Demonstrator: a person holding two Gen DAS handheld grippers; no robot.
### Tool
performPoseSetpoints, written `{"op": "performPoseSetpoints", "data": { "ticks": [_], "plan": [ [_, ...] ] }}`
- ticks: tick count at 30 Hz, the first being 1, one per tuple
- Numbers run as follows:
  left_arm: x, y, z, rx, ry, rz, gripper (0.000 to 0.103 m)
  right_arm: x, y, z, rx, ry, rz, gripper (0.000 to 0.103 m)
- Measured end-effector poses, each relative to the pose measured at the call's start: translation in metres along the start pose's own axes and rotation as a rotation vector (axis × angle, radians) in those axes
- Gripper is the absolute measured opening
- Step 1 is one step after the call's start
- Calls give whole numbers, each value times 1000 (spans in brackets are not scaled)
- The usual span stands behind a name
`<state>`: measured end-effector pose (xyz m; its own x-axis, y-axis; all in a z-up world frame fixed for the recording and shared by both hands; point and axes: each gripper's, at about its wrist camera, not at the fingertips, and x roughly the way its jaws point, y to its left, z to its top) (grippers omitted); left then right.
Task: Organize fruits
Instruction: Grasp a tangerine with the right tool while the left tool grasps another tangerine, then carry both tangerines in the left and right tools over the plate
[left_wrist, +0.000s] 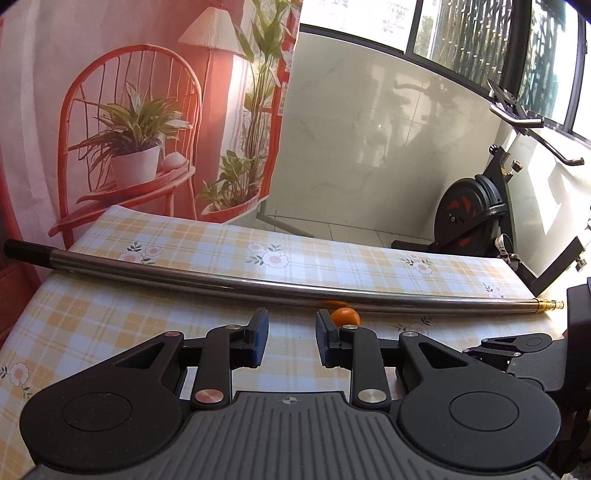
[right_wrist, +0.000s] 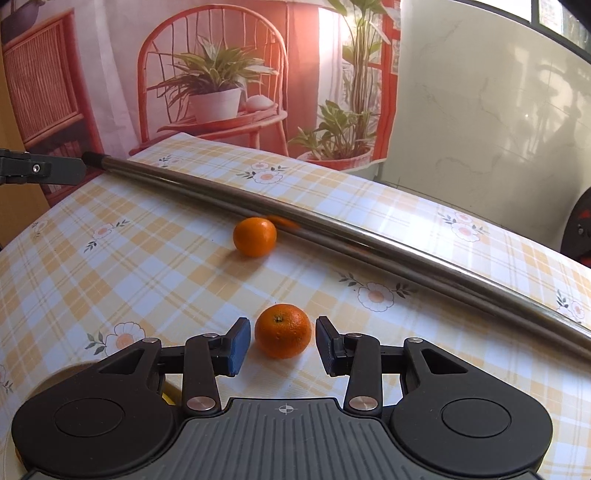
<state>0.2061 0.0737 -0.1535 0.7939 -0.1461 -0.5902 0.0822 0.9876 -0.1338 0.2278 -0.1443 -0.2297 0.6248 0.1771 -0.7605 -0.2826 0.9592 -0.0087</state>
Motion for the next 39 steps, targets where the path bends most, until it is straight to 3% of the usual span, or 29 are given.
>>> {"op": "performPoseSetpoints", "data": {
  "ticks": [7,11,17,26,32,39],
  "plan": [
    [26,-5,2,-25,49,-49,30,19,-6,4,37,51,24,35],
    [41,-10,2,-30,72,-63,44,20,-11,5,66,59,42,34],
    [72,-15,3,-80,113,-106,44,7,-22,1,155,32,75,34],
    [130,-21,1,-122,194,-94,44,-28,-31,-17,202,-58,22,34],
    [147,-20,-2,-158,233,-100,44,-49,-38,-33,226,-95,-29,34],
    [150,-24,-3,-156,229,-91,41,-60,-42,-48,266,-93,-23,34]
  ]
}}
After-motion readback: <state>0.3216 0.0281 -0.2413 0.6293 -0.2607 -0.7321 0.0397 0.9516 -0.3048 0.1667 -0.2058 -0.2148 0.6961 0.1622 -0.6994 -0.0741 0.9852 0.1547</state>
